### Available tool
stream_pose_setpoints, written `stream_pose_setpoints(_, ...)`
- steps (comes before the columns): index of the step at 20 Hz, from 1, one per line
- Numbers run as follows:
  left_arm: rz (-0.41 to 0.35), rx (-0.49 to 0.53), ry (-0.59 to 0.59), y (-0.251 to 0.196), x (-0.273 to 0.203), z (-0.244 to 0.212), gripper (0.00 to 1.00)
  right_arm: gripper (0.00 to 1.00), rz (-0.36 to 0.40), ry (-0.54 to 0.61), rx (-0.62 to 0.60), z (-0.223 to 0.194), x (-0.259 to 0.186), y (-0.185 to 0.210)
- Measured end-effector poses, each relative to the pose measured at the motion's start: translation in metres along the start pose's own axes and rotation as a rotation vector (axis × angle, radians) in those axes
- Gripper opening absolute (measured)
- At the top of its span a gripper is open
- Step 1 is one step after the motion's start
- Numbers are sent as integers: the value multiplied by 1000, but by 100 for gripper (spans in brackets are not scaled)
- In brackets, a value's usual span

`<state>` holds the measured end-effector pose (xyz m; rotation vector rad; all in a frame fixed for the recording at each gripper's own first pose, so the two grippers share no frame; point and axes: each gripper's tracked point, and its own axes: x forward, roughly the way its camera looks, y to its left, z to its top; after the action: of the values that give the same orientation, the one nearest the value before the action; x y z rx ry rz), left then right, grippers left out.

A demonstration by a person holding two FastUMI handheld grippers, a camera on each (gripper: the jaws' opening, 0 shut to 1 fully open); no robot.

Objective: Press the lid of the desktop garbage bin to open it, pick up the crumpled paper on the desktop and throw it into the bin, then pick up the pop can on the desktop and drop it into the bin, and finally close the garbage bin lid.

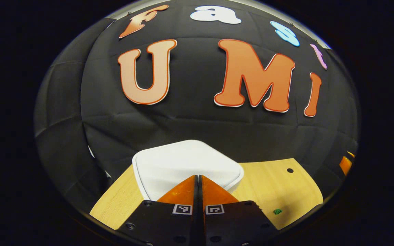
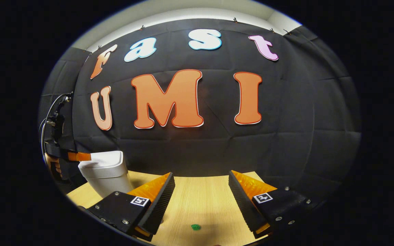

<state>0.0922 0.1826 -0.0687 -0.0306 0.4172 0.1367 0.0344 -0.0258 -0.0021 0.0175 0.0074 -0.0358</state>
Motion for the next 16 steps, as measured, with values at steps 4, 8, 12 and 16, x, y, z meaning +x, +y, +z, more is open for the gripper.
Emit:
stream_pose_setpoints(4, -9, -100, -3, 4, 2, -7, 0, 95, -7, 17, 8, -4, 7, 1)
stream_pose_setpoints(8, -85, -220, -26, 4, 6, -11, 0, 95, 15, 32, -24, -10, 11, 13)
stream_pose_setpoints(12, -76, -117, -49, 3, 4, -1, 0, 94, 23, 23, -23, -5, 12, 17)
stream_pose_setpoints(16, 82, 27, -185, 12, -22, 44, 0, 95, 10, 15, -21, 0, 11, 11)
